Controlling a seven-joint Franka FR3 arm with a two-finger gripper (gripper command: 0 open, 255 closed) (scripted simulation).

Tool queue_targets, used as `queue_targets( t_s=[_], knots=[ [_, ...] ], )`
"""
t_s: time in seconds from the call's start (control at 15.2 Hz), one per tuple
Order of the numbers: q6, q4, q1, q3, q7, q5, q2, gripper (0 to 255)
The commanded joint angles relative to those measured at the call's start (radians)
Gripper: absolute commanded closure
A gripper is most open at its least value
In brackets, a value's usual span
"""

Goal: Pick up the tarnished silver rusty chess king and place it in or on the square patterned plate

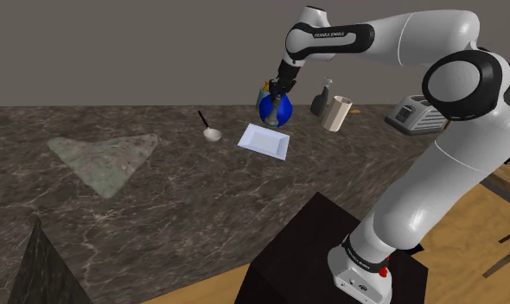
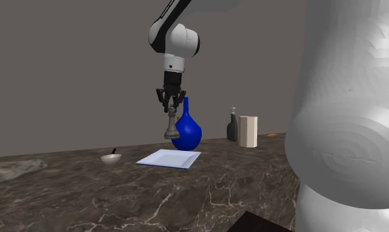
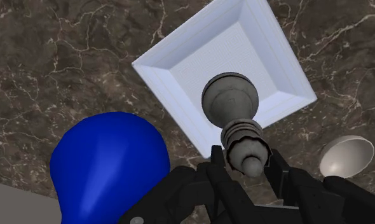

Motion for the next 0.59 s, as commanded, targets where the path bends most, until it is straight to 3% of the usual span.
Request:
queue_targets(
  t_s=[0.0, 0.53],
  knots=[
    [0.025, -0.017, 0.0, -0.001, -0.002, 0.002, 0.007, 255],
    [0.13, -0.099, -0.001, -0.002, -0.009, 0.011, 0.03, 255]
  ],
)
